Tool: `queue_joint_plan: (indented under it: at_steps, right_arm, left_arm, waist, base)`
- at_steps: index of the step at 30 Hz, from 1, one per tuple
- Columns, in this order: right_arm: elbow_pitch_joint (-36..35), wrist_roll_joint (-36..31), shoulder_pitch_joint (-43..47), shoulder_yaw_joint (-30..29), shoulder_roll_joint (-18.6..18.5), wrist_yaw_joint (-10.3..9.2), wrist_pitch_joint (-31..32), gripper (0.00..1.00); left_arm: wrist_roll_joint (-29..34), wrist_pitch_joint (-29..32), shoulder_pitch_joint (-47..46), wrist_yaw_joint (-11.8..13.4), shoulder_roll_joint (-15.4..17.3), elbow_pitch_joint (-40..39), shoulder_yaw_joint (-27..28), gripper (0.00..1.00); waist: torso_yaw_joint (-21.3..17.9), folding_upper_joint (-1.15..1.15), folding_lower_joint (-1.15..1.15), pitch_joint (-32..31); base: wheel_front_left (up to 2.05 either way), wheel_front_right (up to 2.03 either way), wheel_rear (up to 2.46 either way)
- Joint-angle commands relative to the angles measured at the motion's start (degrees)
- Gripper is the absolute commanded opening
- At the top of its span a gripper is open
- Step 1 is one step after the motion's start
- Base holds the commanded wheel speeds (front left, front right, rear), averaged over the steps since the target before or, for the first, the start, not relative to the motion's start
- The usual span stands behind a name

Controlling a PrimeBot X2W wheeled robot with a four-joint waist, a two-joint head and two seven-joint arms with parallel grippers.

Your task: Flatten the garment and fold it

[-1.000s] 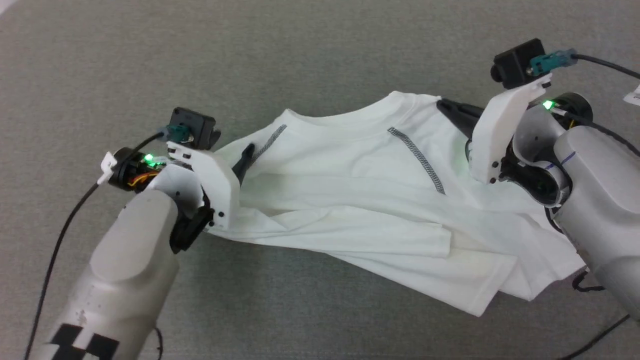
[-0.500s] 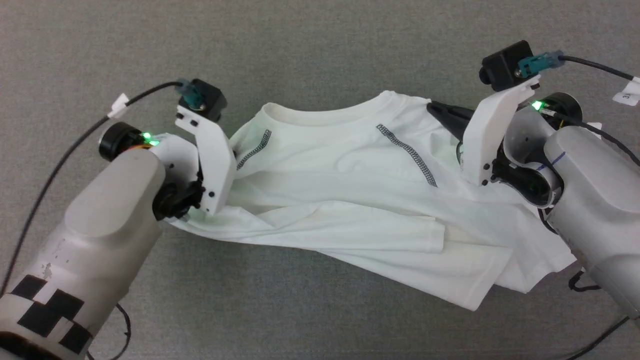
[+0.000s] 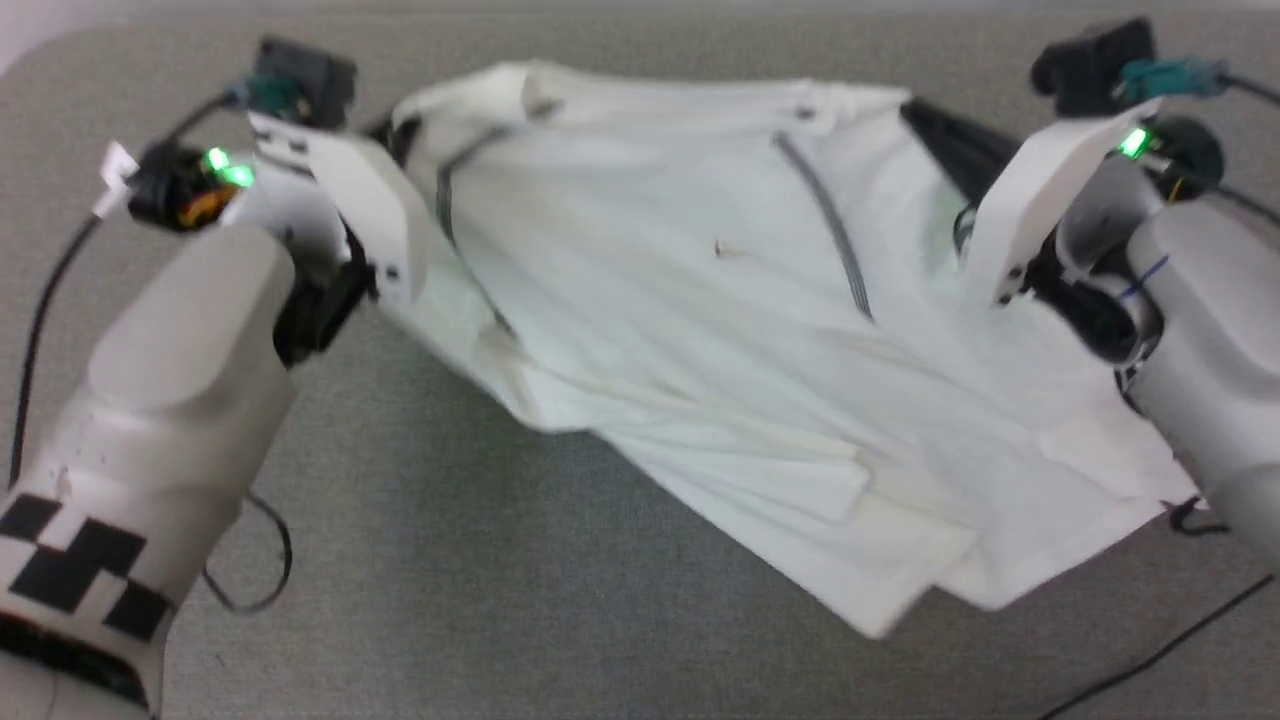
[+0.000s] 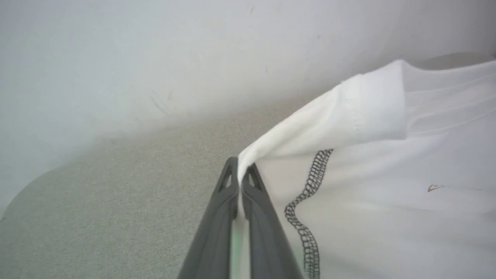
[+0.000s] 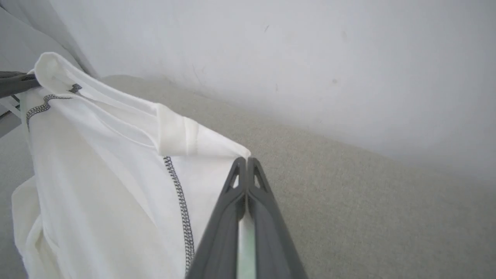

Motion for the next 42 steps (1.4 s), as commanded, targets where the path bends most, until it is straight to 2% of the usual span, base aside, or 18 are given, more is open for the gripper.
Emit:
queue_joint_plan:
  at_steps: [1,6,10,20,27,34,42]
  right_arm:
    - [0.8,-0.8,-1.4,-0.9,-0.1,-0.12,-1.1,0.0]
    - [5.8,-4.4,-7.9,-5.5,2.1,-0.12,-5.4,0.0]
    - [10.4,-7.7,-15.9,-9.9,4.0,-0.12,-8.1,0.0]
    - [19.4,-16.9,-38.8,-19.3,7.5,-0.12,-15.9,0.0]
    - [20.0,-24.0,-50.5,-25.4,8.8,-0.12,-18.1,0.0]
    - [16.7,-29.2,-50.0,-29.0,11.3,-0.12,-18.2,0.0]
    - [15.3,-30.4,-42.4,-28.5,14.6,-0.12,-18.2,0.0]
  left_arm:
    - [0.2,-1.6,-1.7,1.0,-0.2,0.5,1.2,0.0]
    - [0.8,-9.1,-8.2,2.8,-1.5,2.5,4.5,0.0]
    - [1.6,-13.3,-15.5,3.3,-2.4,5.3,6.4,0.0]
    - [3.4,-20.4,-36.1,3.7,-2.9,10.4,10.7,0.0]
    - [4.5,-22.1,-47.4,3.7,-3.6,12.1,12.3,0.0]
    - [4.1,-22.9,-48.8,2.4,-4.2,15.1,13.6,0.0]
    - [2.2,-23.1,-42.0,1.9,-5.3,15.0,18.2,0.0]
  waist:
    - [0.1,0.0,-0.01,-2.5]
    - [-1.3,0.0,-0.01,-4.1]
    - [-2.7,0.0,-0.01,-2.4]
    - [-6.2,0.0,-0.01,9.0]
    - [-7.6,0.0,-0.01,17.2]
    - [-8.3,0.0,-0.01,21.3]
    - [-7.9,0.0,-0.01,21.0]
  base:
    - [0.0,0.0,0.0]
    - [0.0,0.0,0.0]
    - [0.0,0.0,0.0]
    - [0.0,0.0,0.0]
    - [0.0,0.0,0.0]
    - [0.0,0.0,0.0]
    - [0.0,0.0,0.0]
